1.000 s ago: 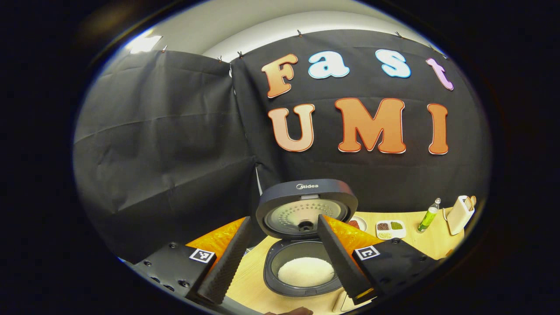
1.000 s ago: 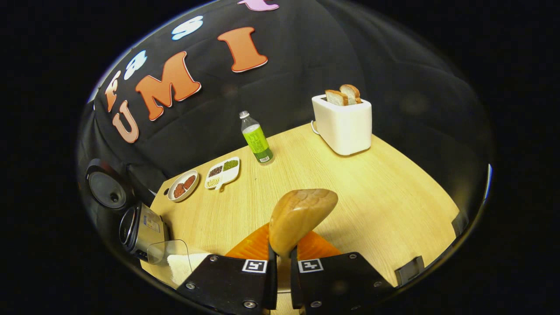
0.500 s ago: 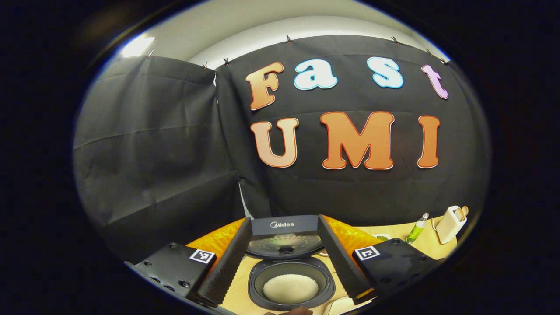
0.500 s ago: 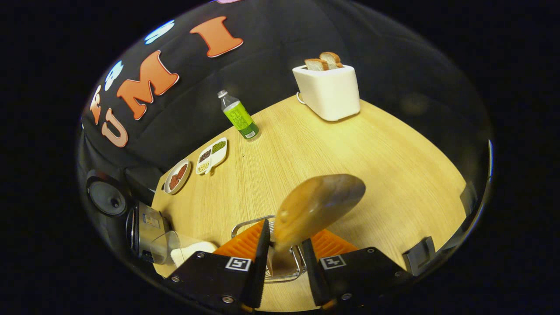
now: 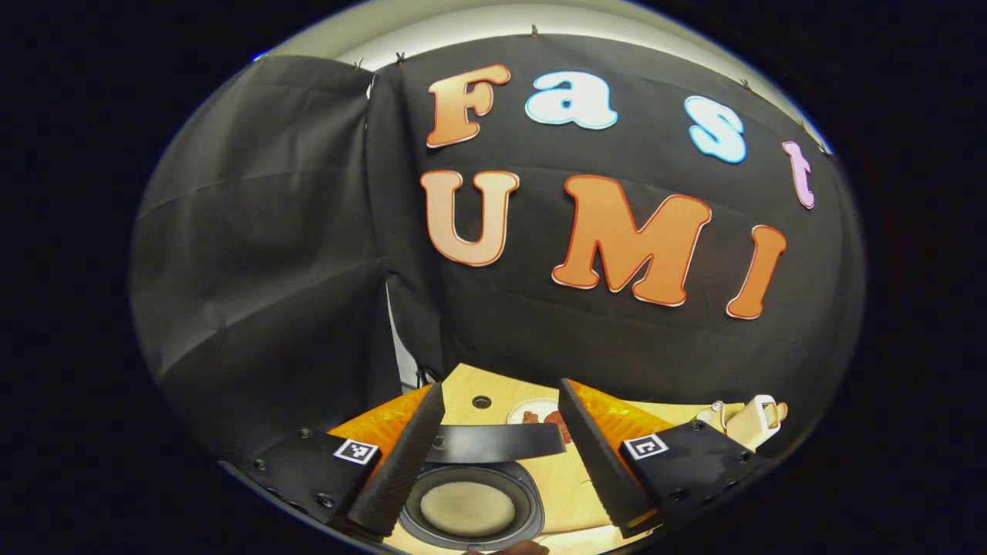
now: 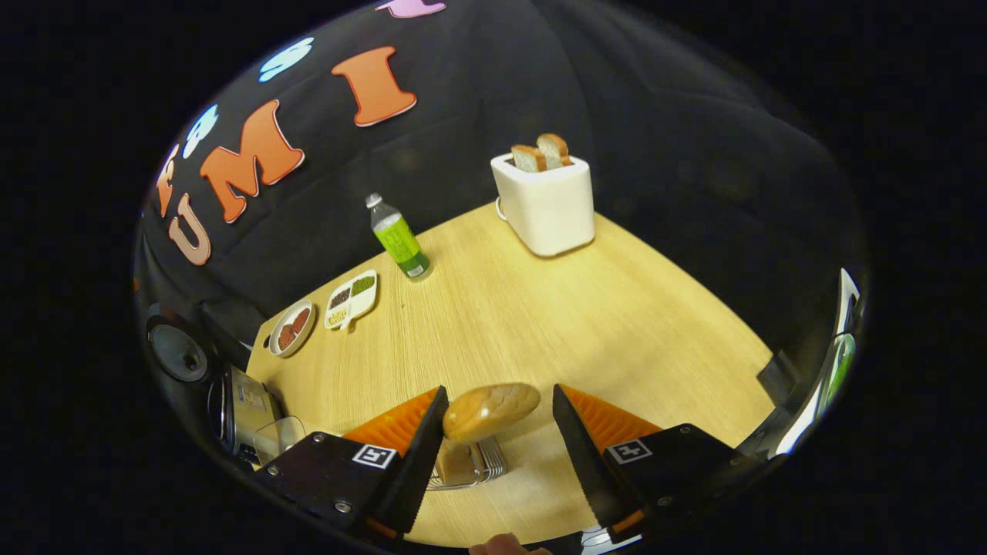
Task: Close the left gripper, press the button to open the rice cooker; take a wooden spoon from the chopstick holder with the right hand, scoop a spoonful of rice and pour it into the rice cooker, then put the wooden spoon back into the chopstick holder.
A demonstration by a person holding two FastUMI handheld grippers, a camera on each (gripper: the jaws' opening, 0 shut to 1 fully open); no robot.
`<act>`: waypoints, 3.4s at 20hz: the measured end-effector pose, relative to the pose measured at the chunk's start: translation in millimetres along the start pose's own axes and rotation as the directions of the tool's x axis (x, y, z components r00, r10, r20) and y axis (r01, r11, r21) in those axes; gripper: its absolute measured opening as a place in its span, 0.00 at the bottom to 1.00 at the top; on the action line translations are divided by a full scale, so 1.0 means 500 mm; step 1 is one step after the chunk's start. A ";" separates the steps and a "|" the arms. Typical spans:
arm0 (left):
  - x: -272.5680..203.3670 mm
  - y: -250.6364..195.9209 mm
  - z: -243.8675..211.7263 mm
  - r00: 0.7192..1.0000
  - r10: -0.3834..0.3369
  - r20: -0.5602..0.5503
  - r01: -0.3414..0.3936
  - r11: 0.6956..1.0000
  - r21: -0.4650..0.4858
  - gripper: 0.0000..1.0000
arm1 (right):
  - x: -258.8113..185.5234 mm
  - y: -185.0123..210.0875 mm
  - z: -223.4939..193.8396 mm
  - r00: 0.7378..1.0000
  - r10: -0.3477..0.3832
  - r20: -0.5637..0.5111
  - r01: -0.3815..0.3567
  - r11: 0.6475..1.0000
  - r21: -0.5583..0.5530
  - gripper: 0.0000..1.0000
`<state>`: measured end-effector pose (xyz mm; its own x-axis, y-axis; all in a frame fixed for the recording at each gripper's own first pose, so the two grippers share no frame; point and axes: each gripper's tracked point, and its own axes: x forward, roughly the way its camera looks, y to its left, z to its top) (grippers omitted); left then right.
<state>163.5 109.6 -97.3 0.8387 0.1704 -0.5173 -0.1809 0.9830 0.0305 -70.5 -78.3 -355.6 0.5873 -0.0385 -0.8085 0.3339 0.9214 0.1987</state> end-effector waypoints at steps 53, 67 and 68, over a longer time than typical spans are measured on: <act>-0.045 -0.020 -0.355 0.989 -0.030 -0.143 0.038 0.998 0.055 1.00 | -0.213 0.357 0.289 0.840 0.282 0.464 -0.067 0.902 -0.427 0.83; -0.291 -0.140 0.031 0.835 -0.196 0.515 0.100 0.973 0.208 0.99 | -0.337 0.456 0.362 0.693 0.428 0.580 -0.057 0.835 -0.547 0.84; -0.291 -0.146 0.034 0.830 -0.199 0.521 0.101 0.972 0.211 0.99 | -0.338 0.458 0.363 0.691 0.431 0.581 -0.066 0.837 -0.543 0.85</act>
<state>63.2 14.2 -9.5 0.9998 -0.0187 0.0102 0.0168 0.9873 0.1580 40.6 69.0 -72.8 0.9776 0.1463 -0.1511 -0.1597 0.9838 -0.0808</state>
